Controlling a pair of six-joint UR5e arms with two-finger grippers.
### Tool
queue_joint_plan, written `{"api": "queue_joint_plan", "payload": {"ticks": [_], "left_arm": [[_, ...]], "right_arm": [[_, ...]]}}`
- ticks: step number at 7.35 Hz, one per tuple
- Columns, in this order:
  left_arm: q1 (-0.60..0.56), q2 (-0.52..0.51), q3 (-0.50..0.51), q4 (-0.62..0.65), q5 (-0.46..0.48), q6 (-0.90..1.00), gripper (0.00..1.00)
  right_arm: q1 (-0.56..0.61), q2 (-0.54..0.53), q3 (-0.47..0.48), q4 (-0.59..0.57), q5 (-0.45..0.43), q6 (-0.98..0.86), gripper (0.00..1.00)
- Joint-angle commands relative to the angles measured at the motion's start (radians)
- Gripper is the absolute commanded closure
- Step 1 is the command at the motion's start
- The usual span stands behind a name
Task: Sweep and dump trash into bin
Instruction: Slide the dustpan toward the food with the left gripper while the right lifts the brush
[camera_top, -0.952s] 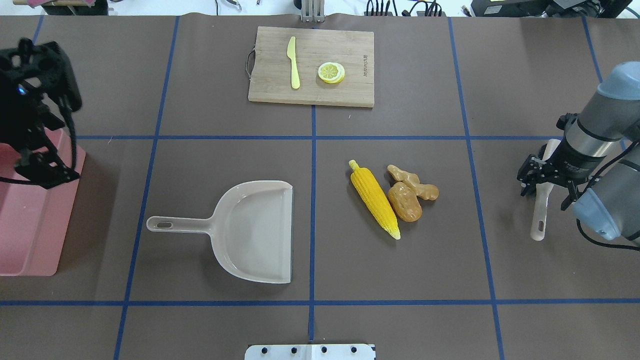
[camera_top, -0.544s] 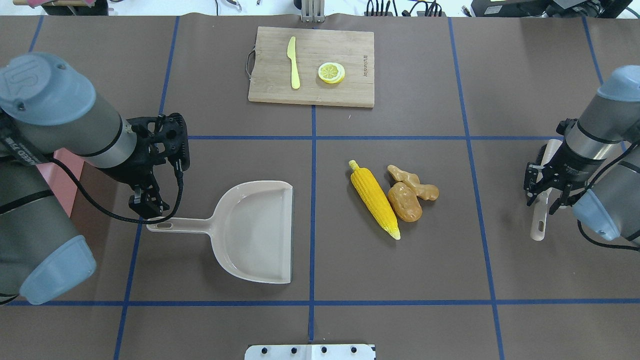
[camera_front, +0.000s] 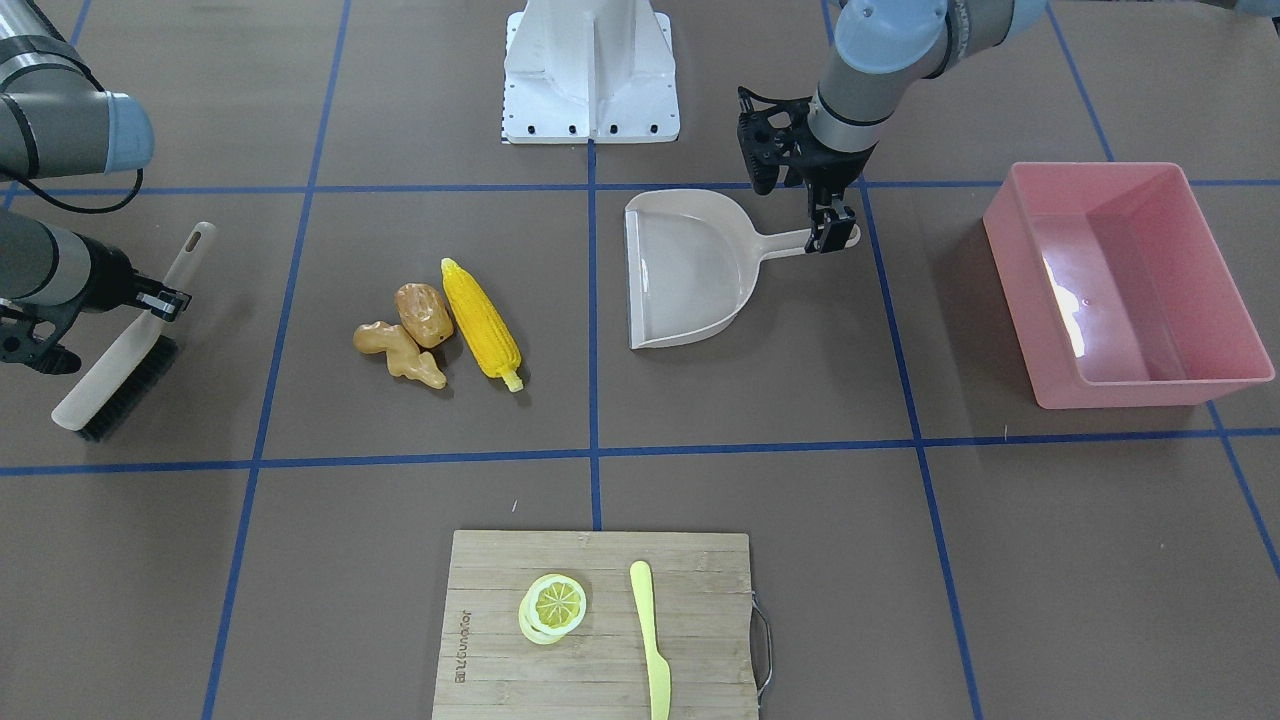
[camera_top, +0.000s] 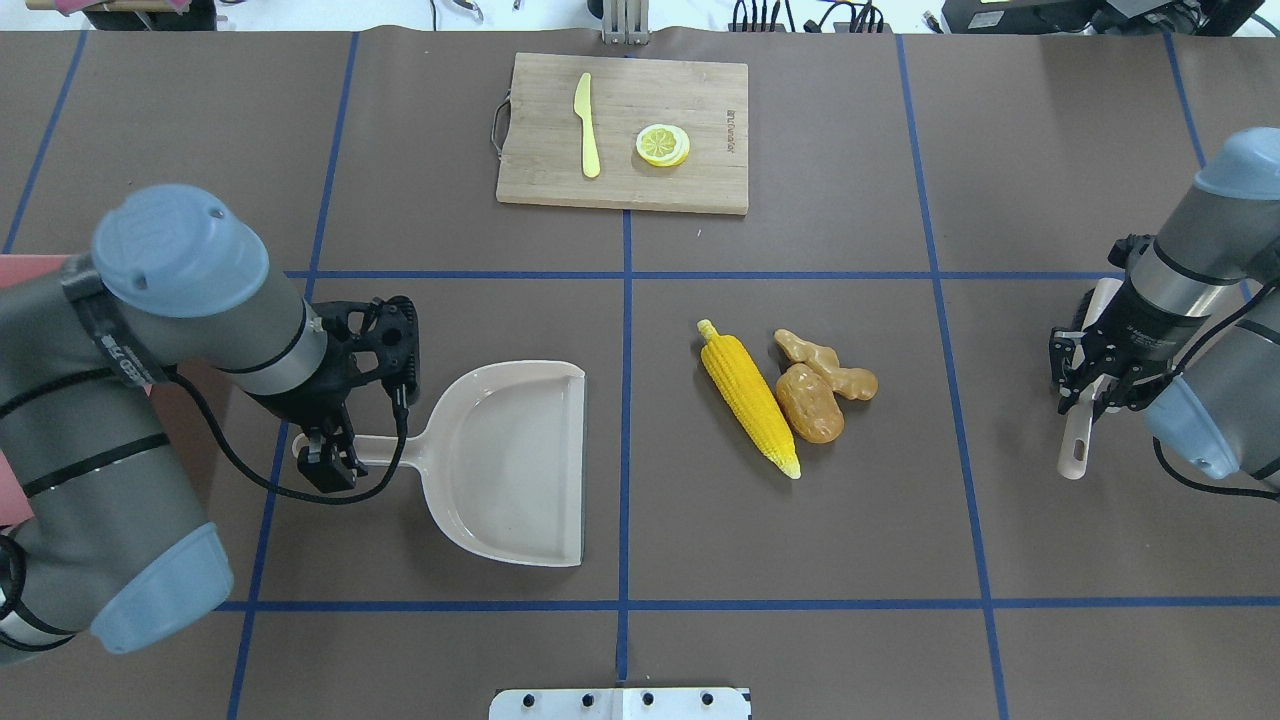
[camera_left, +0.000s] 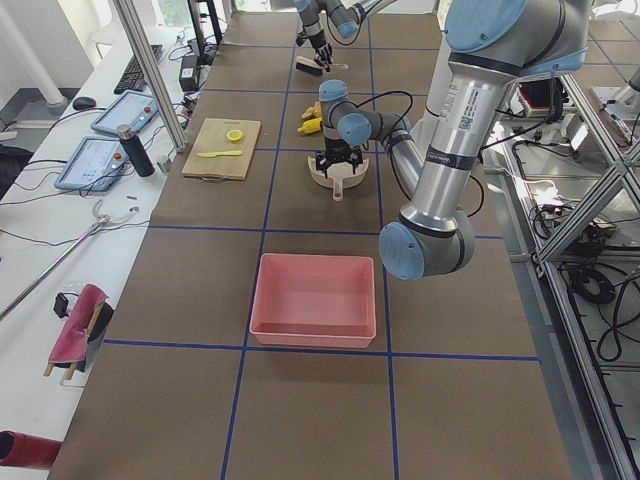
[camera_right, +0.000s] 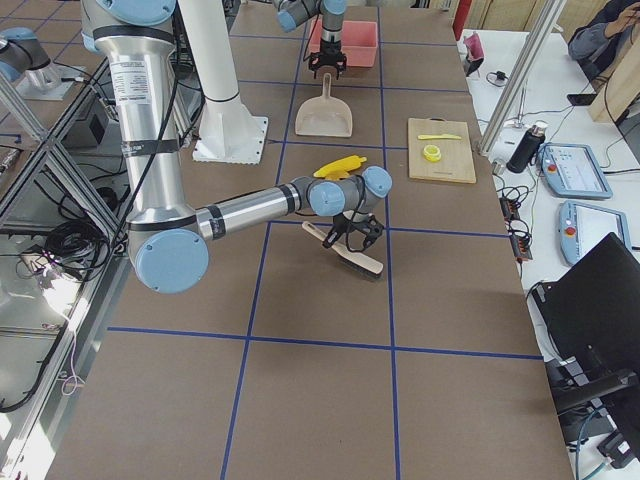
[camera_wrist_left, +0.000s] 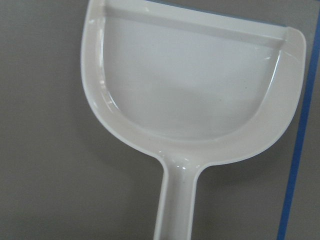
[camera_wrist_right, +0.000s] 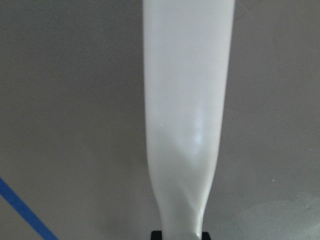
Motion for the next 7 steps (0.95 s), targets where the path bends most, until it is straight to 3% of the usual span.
{"api": "queue_joint_plan", "payload": {"ticks": [1,4,7], "left_arm": [[0.019,0.016,0.064,-0.099,0.021,-0.008,0.01],[0.022,0.039,0.093,-0.172,0.024,-0.01,0.01],[0.022,0.038,0.112,-0.19,0.022,-0.01,0.01]], "right_arm": [[0.062,-0.026,0.07,-0.003,0.011,-0.076,1.0],[0.1,-0.128,0.188,0.0,0.003,-0.148,1.0],[0.105,-0.122,0.23,-0.007,0.012,-0.153,1.0]]}}
